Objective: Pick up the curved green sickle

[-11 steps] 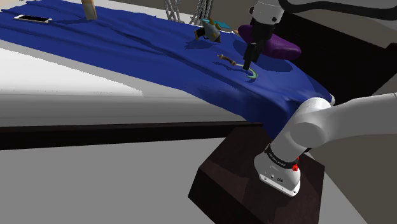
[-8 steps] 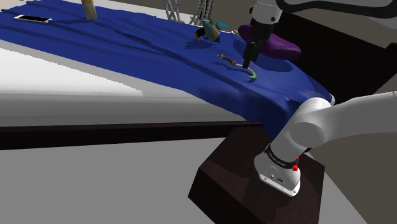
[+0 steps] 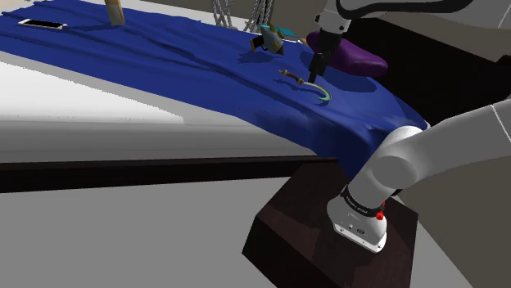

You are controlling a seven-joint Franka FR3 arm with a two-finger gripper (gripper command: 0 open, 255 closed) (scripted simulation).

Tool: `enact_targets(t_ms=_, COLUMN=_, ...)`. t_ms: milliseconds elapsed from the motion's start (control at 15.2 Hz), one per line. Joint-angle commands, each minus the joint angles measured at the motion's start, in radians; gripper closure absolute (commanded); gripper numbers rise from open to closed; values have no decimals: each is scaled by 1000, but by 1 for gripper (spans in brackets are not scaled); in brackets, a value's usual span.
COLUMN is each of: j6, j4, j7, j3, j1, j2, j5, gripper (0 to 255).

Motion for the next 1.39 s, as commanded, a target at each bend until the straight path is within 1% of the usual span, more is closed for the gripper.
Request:
enact_targets(t_ms=0, j6=29, j4=40, j7=-47, j3=-39, j1=-4, j2=65, j5=-3, gripper=0)
enact_targets(t_ms=198, j6=71, j4=100, j7=-120, j3=-98, j1=-9, j2=164, j5=5, gripper=0)
enact_targets(t_ms=396, j6=106, j4=172, j7=-198, j3=-153, j1=-12, j2=270, j5=28, gripper=0)
enact_targets(t_ms=594, j6=131, j4=256, j7=-281, j3=-204, j1=-17, j2=383, j5=68, gripper=0)
enact_targets(t_ms=792, j6=145, j4=352, j7=-368, j3=-246, j1=-29, j2=505, j5=124, gripper=0)
enact_targets(t_ms=924, j6=146, j4=424, j7=-427, j3=-268, j1=-43, j2=591, j5=170, gripper=0)
enact_targets(t_ms=1122, j6=134, j4=546, j7=-512, j3=-288, j1=-78, j2=724, j5=244, gripper=0)
enact_targets(t_ms=1188, j6=130, j4=570, j7=-526, j3=-289, j1=-87, j2=749, j5=257, gripper=0)
enact_targets(t_ms=1320, j6=155, j4=550, j7=-529, j3=-286, j1=-89, j2=754, j5=261, gripper=0)
